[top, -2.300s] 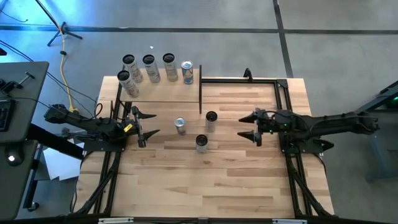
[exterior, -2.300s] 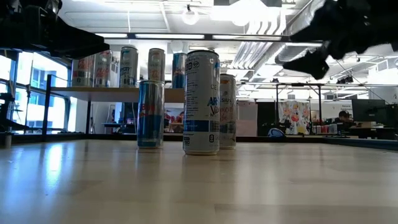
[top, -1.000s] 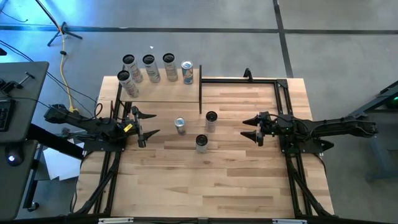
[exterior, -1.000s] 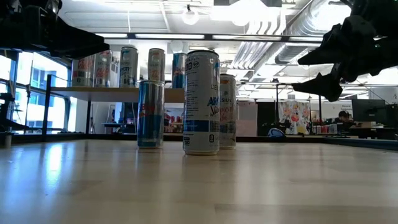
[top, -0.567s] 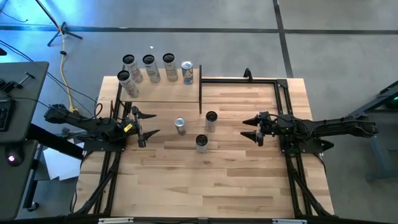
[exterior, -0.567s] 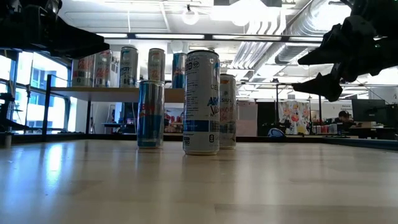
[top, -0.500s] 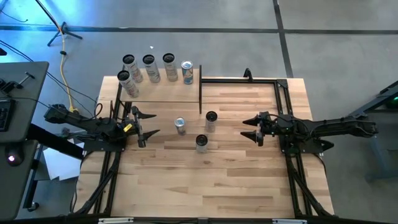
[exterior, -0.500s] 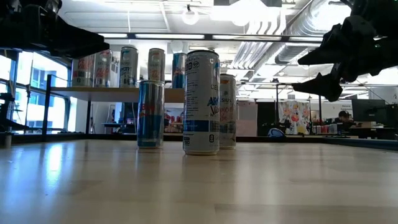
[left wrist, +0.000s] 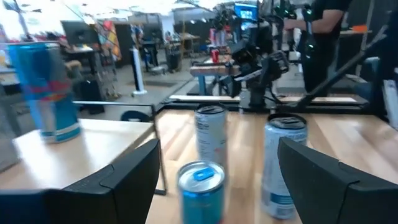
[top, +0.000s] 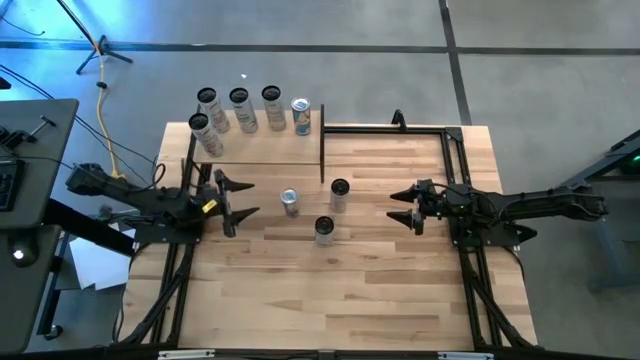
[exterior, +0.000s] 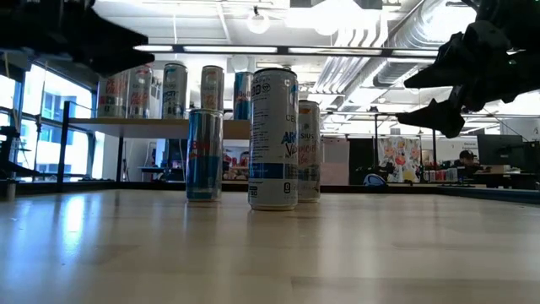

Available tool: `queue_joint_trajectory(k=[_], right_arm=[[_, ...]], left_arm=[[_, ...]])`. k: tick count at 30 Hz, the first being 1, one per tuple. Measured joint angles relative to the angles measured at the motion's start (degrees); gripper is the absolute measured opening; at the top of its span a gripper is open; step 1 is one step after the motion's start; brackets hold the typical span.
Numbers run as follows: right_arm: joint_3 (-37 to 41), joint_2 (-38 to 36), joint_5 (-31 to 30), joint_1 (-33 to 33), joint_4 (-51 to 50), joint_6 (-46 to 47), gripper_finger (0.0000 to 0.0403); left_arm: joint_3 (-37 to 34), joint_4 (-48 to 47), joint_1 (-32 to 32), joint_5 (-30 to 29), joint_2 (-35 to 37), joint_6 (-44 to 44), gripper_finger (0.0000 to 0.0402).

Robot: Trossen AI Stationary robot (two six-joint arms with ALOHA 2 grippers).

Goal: Place canned beverage on shelf
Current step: Put the white blue soda can on the shelf aligned with the other white blue soda can

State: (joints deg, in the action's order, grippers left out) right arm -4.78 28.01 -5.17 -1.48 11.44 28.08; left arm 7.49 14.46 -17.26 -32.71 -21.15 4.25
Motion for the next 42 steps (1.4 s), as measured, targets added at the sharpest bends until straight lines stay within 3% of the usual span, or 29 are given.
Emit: queue_joint_trajectory(k=[10,17,24,30,33,38,42], right_arm=[[0.00,0.00,-0.21,0.00,0.00,-0.02,0.0360],[0.00,0.00,-0.20,0.01,0.00,-0.02,0.0360],[0.00,0.00,-0.15,0.00,0.00,-0.02,0.0360],[0.00,0.00,-0.15,0.00,-0.02,-0.02,0.0360],[0.00,0.00,-0.13,0.00,-0.04,-0.01,0.0360],[0.00,0.00,0.20,0.01,-0.27,0.00,0.0360],[0.00,0.00,0.15,0.00,-0.52,0.00,0.0360]], left_arm=[[16.33,0.18,-3.25,-1.62,-28.21,-8.50,0.0294],[28.74,3.49,-3.98,-3.69,-46.83,-9.81,0.0294],[37.16,5.27,-3.72,-4.29,-58.96,-17.54,0.0294],[43.46,3.77,-2.95,-4.38,-65.26,-21.69,0.0294],[49.48,-5.83,-2.94,-2.15,-66.23,-22.15,0.0294],[65.02,-35.41,-1.66,0.43,-69.10,-30.70,0.0294],[73.16,-46.63,0.11,7.15,-71.42,-32.14,0.0294]])
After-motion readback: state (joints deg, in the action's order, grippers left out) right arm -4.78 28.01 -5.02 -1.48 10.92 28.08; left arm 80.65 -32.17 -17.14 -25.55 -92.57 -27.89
